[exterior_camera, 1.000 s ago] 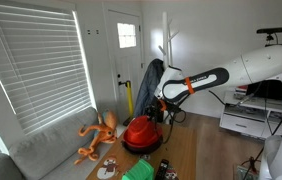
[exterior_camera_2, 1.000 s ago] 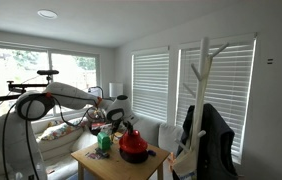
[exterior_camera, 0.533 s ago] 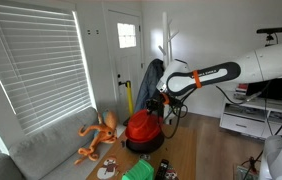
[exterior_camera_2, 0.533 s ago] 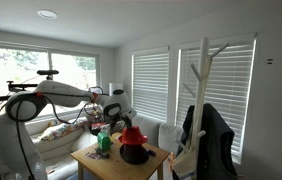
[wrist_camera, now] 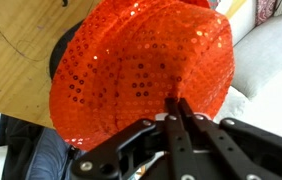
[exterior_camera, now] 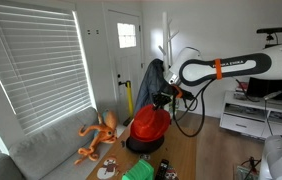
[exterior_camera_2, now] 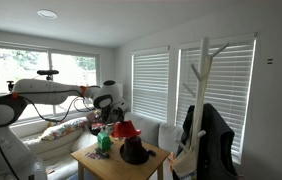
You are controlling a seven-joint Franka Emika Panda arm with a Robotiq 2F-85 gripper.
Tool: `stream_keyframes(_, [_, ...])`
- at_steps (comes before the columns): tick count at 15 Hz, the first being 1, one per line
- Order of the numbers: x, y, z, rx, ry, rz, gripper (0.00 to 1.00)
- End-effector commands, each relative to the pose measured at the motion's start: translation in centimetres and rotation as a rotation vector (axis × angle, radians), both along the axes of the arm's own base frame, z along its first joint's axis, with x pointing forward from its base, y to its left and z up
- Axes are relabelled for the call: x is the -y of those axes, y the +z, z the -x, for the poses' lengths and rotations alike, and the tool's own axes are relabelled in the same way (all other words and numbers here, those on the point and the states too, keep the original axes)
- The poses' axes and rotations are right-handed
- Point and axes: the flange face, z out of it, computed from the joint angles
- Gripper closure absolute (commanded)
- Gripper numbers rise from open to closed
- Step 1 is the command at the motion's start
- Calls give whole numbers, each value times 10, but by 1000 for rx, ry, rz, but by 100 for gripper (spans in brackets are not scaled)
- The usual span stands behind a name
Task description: Swap the hats, put the red hat at the bottom and black on top
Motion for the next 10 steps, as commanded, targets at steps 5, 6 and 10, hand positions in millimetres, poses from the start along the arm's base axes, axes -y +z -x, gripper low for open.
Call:
stream_keyframes(5, [42,1,87,-21,76,-35,99])
stream_keyframes(6, [51,-3,97,-23,95,-38,99])
stream_keyframes(10, [88,-31,119,-9,142,-16,99])
